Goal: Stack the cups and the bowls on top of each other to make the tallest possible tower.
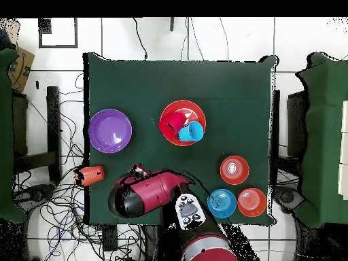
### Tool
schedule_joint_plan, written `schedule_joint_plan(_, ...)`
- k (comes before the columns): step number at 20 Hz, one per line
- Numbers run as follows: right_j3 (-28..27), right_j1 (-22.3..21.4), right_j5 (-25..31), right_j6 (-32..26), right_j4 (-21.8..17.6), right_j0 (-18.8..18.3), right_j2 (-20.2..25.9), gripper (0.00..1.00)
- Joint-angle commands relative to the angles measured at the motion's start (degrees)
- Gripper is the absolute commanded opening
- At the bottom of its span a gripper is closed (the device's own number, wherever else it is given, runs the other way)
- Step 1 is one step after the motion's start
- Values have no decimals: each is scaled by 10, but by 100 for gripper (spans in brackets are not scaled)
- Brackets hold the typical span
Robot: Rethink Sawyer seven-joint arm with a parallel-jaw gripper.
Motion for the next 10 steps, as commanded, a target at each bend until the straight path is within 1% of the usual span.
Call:
schedule_joint_plan(1,20,4,-15,126,25,17,11,100)
schedule_joint_plan(10,25,7,-19,122,27,15,14,100)
